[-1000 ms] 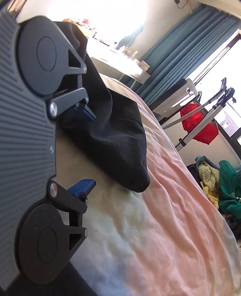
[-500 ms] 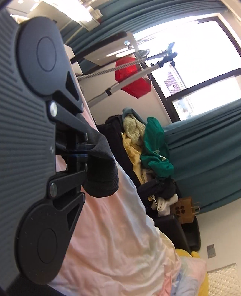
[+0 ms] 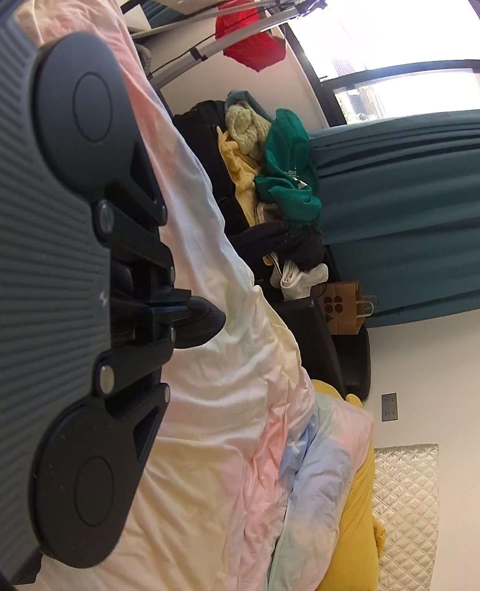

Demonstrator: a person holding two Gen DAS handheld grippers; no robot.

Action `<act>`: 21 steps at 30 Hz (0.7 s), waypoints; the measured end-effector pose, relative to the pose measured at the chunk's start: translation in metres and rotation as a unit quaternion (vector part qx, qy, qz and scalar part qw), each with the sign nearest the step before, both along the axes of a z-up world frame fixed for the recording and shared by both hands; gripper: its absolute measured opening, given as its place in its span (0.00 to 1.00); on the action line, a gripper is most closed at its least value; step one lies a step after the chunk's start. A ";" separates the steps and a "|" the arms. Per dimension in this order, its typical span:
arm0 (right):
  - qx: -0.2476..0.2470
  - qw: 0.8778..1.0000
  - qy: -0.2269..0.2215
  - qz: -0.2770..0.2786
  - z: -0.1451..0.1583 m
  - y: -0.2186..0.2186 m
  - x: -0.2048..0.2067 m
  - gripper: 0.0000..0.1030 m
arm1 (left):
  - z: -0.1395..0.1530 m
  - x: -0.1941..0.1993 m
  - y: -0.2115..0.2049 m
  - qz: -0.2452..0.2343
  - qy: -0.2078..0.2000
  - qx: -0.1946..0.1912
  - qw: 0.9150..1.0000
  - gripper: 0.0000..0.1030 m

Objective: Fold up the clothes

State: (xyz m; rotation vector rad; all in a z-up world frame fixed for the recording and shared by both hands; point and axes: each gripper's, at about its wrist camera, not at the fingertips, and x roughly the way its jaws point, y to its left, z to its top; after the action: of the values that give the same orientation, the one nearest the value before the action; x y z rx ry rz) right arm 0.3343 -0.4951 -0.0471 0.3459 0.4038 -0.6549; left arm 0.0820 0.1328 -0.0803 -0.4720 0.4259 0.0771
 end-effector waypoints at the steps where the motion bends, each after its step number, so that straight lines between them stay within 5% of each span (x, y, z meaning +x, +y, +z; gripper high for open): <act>1: 0.004 1.000 0.004 0.001 -0.001 0.002 0.003 0.05 | -0.001 0.001 -0.001 0.000 -0.001 0.004 1.000 0.98; 6: 0.030 0.999 -0.042 0.010 0.007 0.007 -0.008 0.05 | -0.002 0.003 -0.003 0.000 0.002 0.012 1.000 0.98; 12: 0.015 0.990 -0.132 0.041 0.051 0.014 -0.064 0.05 | 0.006 -0.005 -0.001 -0.005 -0.023 0.000 1.000 0.98; 16: 0.005 0.990 -0.128 0.052 0.065 0.014 -0.093 0.05 | 0.010 -0.014 0.005 -0.016 -0.030 -0.034 0.999 0.96; 21: 0.014 0.991 -0.125 0.046 0.048 0.018 -0.120 0.05 | 0.016 -0.018 0.017 -0.040 0.004 -0.099 0.994 0.90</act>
State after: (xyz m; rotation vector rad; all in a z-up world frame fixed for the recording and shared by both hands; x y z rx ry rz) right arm 0.2142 -0.4772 0.0006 0.4274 0.1880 -0.5079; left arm 0.0638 0.1495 -0.0642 -0.6493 0.4622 -0.0408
